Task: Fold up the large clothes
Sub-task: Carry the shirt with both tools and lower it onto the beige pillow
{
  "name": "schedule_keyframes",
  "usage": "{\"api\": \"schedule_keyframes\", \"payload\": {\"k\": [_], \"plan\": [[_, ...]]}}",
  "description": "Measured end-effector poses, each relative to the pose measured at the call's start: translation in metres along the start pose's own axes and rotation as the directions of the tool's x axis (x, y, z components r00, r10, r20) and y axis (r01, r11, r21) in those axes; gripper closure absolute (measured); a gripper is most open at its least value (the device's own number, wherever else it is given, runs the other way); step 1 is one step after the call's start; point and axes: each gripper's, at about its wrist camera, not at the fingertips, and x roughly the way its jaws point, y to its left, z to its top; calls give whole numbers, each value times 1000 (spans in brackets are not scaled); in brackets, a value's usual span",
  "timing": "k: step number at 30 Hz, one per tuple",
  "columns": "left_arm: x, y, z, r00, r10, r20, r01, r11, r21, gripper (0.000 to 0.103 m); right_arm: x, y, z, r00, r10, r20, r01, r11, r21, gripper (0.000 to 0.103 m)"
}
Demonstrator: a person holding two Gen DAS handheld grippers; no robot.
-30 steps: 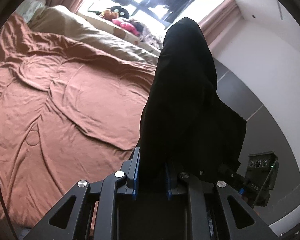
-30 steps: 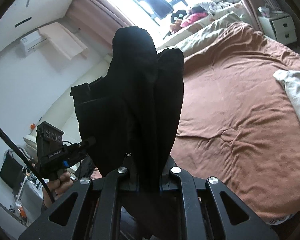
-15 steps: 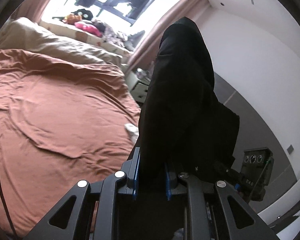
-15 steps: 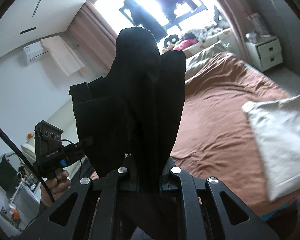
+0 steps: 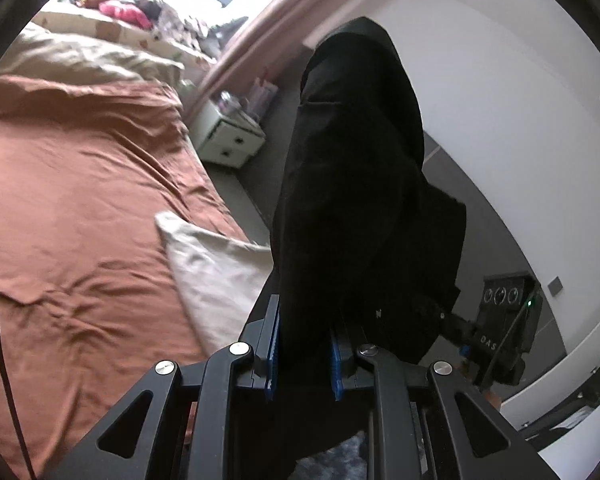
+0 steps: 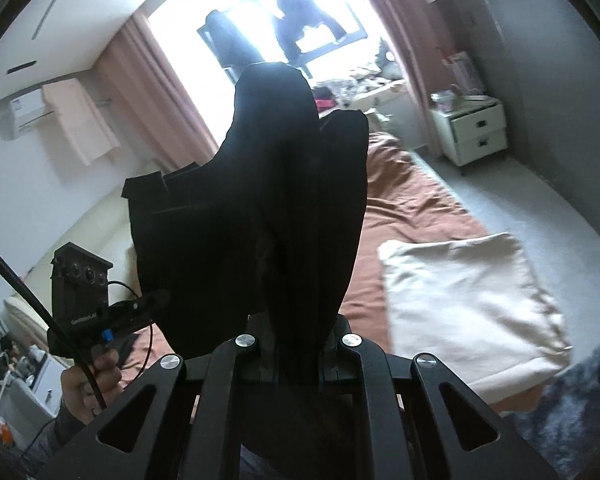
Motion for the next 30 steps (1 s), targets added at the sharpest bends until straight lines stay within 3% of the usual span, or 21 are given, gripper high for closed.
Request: {"api": "schedule_keyframes", "payload": {"k": [9, 16, 24, 30], "plan": [[98, 0, 1, 992, -36, -124, 29, 998, -55, 83, 17, -14, 28, 993, -108, -52, 110, 994, 28, 94], [170, 47, 4, 972, -41, -230, 9, 990, -138, 83, 69, -38, 46, 981, -143, -134, 155, 984, 82, 94], [242, 114, 14, 943, 17, -331, -78, 982, -173, 82, 157, -56, 84, 935, -241, -260, 273, 957, 96, 94], [283, 153, 17, 909, 76, -409, -149, 977, -151, 76, 201, -61, 98, 863, -391, -320, 443, 890, 106, 75]]}}
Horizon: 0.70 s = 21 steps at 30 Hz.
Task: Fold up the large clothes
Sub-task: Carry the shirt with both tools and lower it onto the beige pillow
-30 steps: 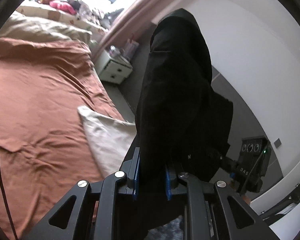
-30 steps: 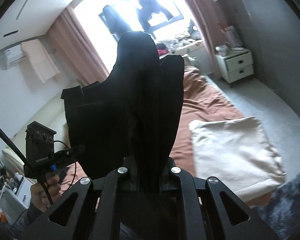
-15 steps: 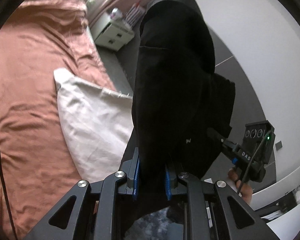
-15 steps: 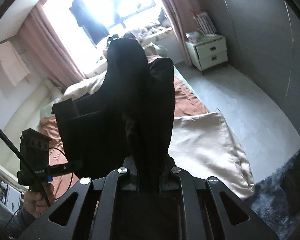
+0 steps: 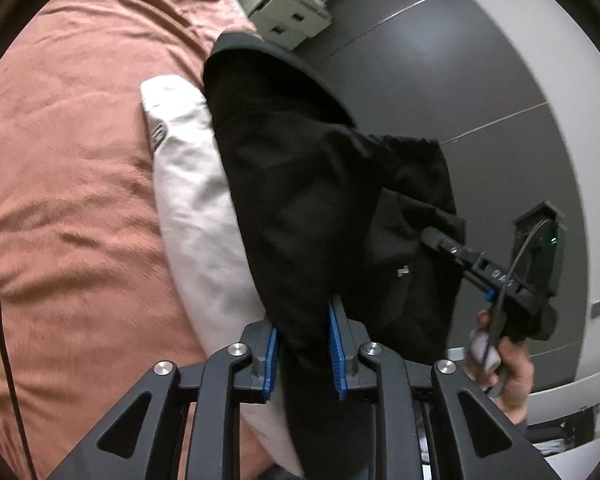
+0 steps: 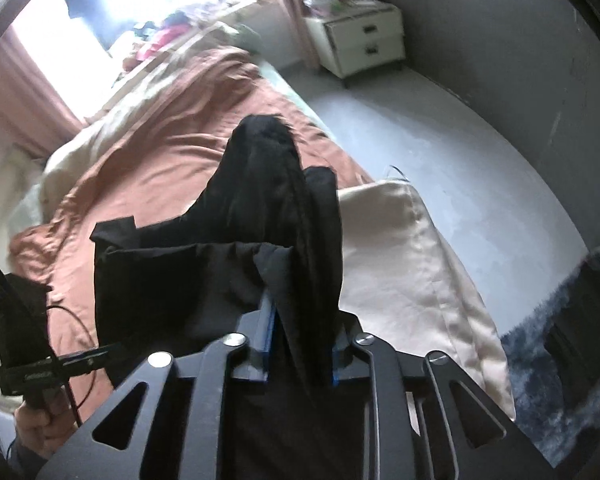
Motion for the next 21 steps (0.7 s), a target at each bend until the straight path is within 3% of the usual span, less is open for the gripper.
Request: {"api": "schedule_keyframes", "payload": {"k": [2, 5, 9, 16, 21], "plan": [[15, 8, 6, 998, 50, -32, -50, 999, 15, 72, -3, 4, 1, 997, -79, 21, 78, 996, 38, 57], [26, 18, 11, 994, 93, -55, -91, 995, 29, 61, -26, 0, -8, 993, -104, 64, 95, 986, 134, 54], [23, 24, 14, 992, 125, -23, -123, 991, 43, 48, -71, -7, -49, 990, -101, 94, 76, 968, 241, 54], [18, 33, 23, 994, 106, -20, -105, 994, 29, 48, -125, -40, -156, 988, -52, 144, -15, 901, 434, 54], [12, 34, 23, 997, 76, -9, -75, 997, 36, 69, -111, -75, -201, 985, 36, 166, -123, 826, 550, 54]]}}
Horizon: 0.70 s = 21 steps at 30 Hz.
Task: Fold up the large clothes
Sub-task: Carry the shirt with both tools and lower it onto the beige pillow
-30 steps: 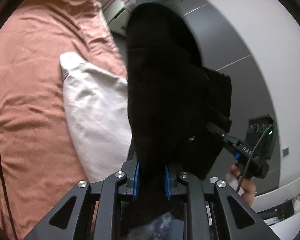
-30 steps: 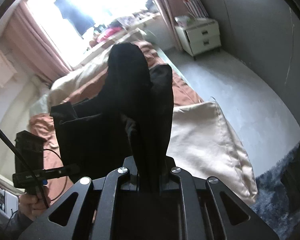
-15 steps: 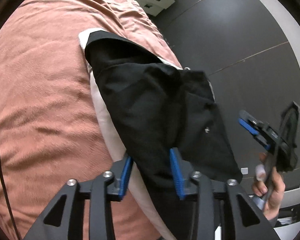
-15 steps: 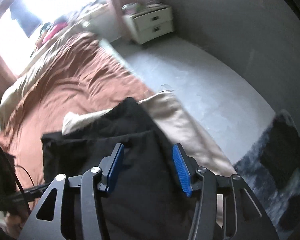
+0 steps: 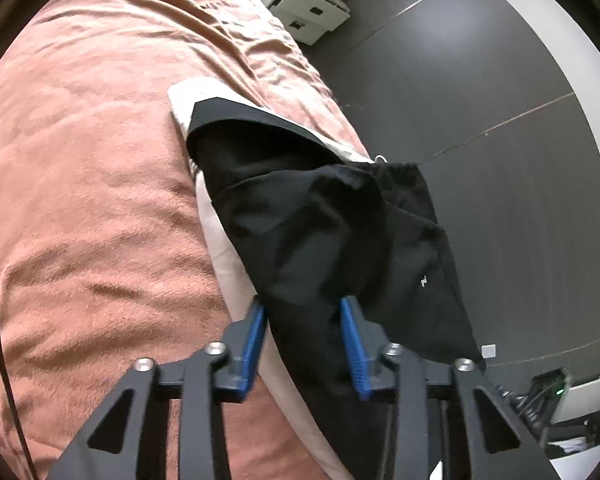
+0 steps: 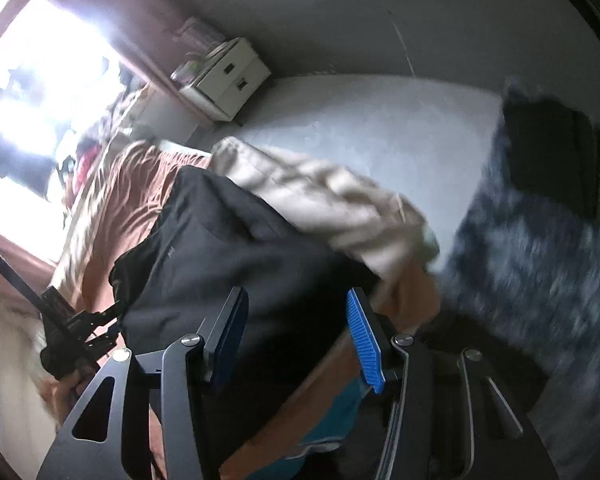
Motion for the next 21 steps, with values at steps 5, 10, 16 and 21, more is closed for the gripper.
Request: {"api": "schedule_keyframes", "payload": {"k": [5, 10, 16, 21], "plan": [[9, -7, 8, 1000, -3, -6, 3, 1000, 23, 75, 25, -33, -9, 989, 139, -47, -133, 984, 117, 54], [16, -5, 17, 1000, 2, 3, -2, 999, 34, 75, 32, -30, 6, 989, 147, 2, -147, 983, 108, 76], [8, -3, 26, 997, 39, 63, -42, 998, 43, 72, 30, -17, 28, 993, 119, 26, -121, 991, 64, 79], [-24, -9, 18, 993, 46, 106, -55, 995, 88, 72, 4, -21, 27, 995, 76, 70, -81, 994, 71, 79]]}}
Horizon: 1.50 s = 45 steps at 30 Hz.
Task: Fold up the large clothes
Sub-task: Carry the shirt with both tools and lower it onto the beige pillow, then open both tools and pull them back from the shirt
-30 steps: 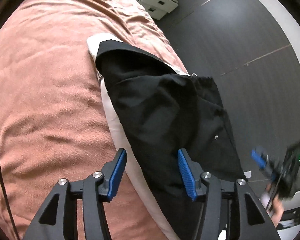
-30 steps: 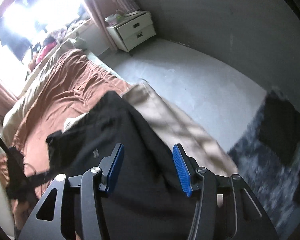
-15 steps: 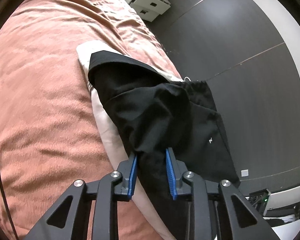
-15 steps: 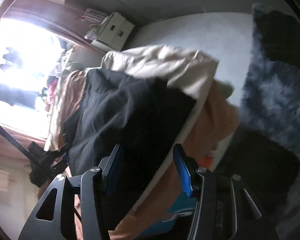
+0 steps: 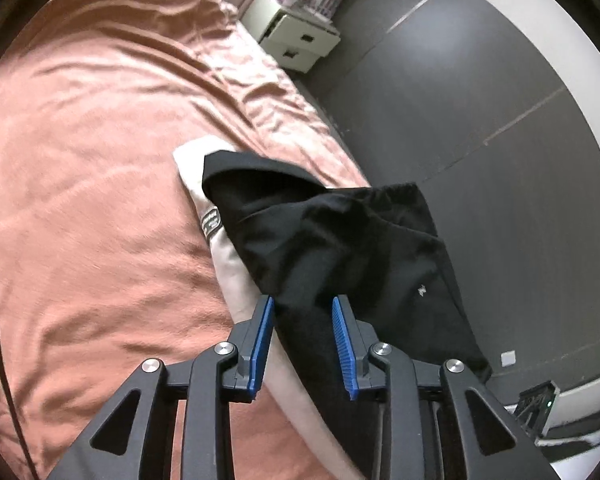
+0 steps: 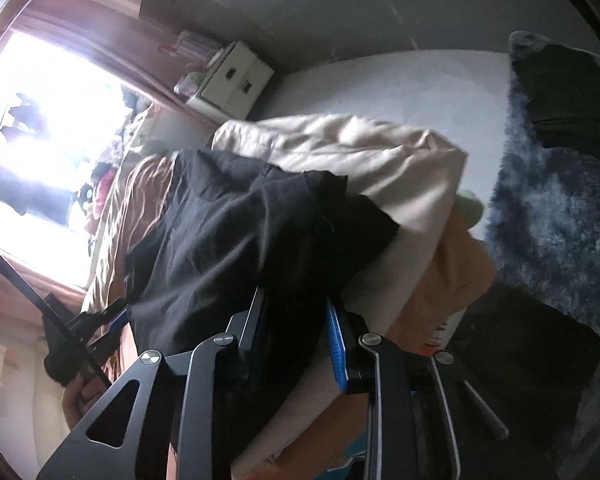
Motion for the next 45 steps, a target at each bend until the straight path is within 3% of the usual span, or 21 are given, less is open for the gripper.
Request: {"api": "schedule_keyframes", "payload": {"k": [3, 5, 6, 13, 15, 18, 21, 26, 45], "plan": [[-20, -2, -6, 1000, -1, 8, 0, 1000, 19, 72, -17, 4, -7, 1000, 18, 1, -18, 1000, -14, 71], [-35, -3, -12, 1000, -2, 13, 2, 1000, 25, 69, -32, 11, -12, 1000, 9, 15, -8, 999, -51, 41], [-41, -4, -15, 1000, -3, 11, 2, 1000, 31, 64, -36, 14, -18, 1000, 9, 24, -8, 998, -66, 38], [-87, -12, -46, 1000, -5, 1, 5, 997, 78, 58, -68, 36, -50, 999, -6, 46, 12, 990, -140, 35], [-104, -14, -55, 1000, -7, 10, 6, 995, 95, 42, -77, 48, -59, 998, -14, 60, 24, 986, -168, 33], [-133, -19, -70, 999, -10, 40, 4, 991, 137, 28, -88, 66, -83, 995, -36, 92, 55, 977, -205, 22], [-160, -20, -81, 998, -26, 61, 16, 988, 152, 17, -100, 85, -108, 990, -73, 121, 100, 967, -235, 18], [-200, -20, -104, 993, -43, 106, 21, 980, 199, 1, -121, 102, -133, 981, -98, 170, 140, 956, -257, 0], [-356, 21, -216, 965, -17, 262, -52, 966, 252, 1, -181, 154, -241, 964, -81, 252, 171, 918, -358, 0]]}}
